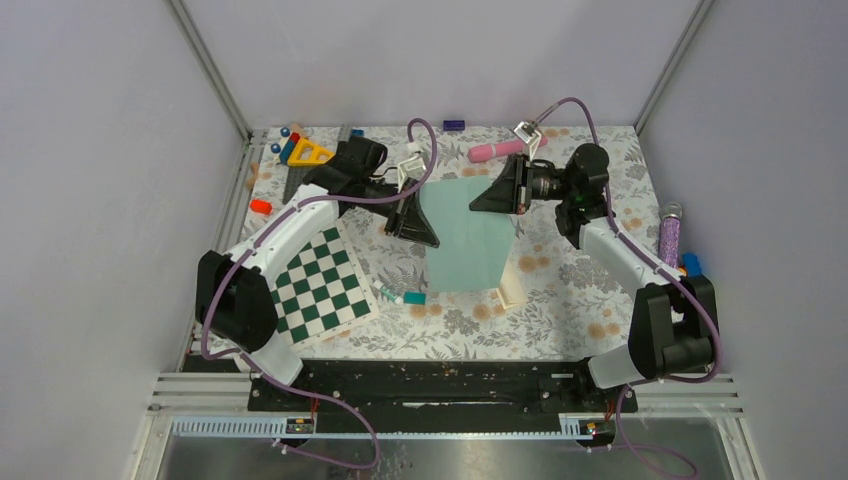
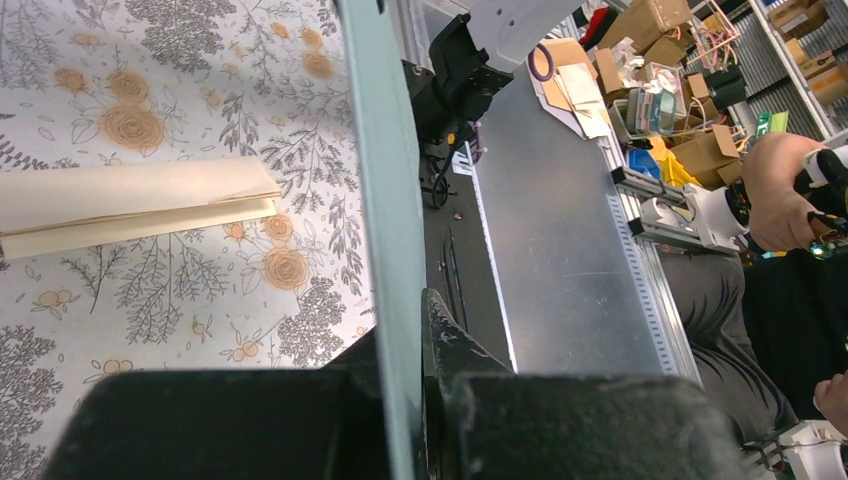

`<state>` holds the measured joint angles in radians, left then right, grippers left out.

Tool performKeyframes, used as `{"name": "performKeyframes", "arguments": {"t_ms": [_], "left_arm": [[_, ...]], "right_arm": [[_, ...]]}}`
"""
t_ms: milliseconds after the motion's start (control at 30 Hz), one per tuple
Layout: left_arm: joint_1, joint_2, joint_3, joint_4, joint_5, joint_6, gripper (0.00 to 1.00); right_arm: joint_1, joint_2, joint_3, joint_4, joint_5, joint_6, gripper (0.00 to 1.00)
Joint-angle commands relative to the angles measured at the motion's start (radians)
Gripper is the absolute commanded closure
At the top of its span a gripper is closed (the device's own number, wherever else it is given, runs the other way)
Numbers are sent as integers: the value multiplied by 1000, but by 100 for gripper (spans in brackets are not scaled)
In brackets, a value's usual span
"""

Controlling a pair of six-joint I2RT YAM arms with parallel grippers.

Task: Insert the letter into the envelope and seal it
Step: Open the envelope.

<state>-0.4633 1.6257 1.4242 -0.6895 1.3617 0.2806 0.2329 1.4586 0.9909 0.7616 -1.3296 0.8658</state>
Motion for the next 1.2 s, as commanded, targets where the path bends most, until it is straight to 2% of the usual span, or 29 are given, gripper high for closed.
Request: {"name": "performKeyframes", "arguments": {"t_ms": [0, 133, 233, 300, 333, 400, 533, 633, 700, 733, 800, 867, 1000, 1167], "left_arm": [[-9, -15, 40, 40, -46, -10, 100], [-8, -28, 8, 161, -112, -116, 97], [-8, -40, -28, 259, -141, -198, 83], [-7, -45, -37, 285, -131, -216, 74], [-6, -46, -38, 292, -122, -220, 65], [-6, -49, -38, 294, -106, -223, 56], [-4, -54, -46, 299, -95, -222, 43], [5, -56, -54, 314, -66, -234, 40], [13, -59, -59, 333, -36, -249, 43], [18, -60, -63, 349, -18, -261, 49], [21, -65, -70, 382, 12, -278, 69], [22, -70, -76, 394, 37, -278, 81], [22, -71, -79, 400, 94, -278, 92], [22, -78, -84, 400, 140, -278, 99]], "right_arm": [[11, -2, -6, 132, -24, 65, 92], [14, -11, -8, 139, -37, 67, 91], [19, -16, -11, 135, -45, 66, 93], [23, -15, -10, 124, -46, 58, 94], [23, -15, -10, 118, -44, 54, 94], [23, -14, -9, 114, -43, 52, 95], [24, -20, -11, 118, -43, 55, 97], [23, -26, 1, 32, -44, -1, 99], [23, -36, 6, -82, -30, -92, 99], [23, -41, 7, -133, -22, -136, 99], [23, -42, 5, -173, -18, -173, 97], [25, -36, 3, -140, -24, -146, 90], [29, -16, -4, -48, -34, -70, 72], [31, -5, 18, -169, -23, -169, 58]]}}
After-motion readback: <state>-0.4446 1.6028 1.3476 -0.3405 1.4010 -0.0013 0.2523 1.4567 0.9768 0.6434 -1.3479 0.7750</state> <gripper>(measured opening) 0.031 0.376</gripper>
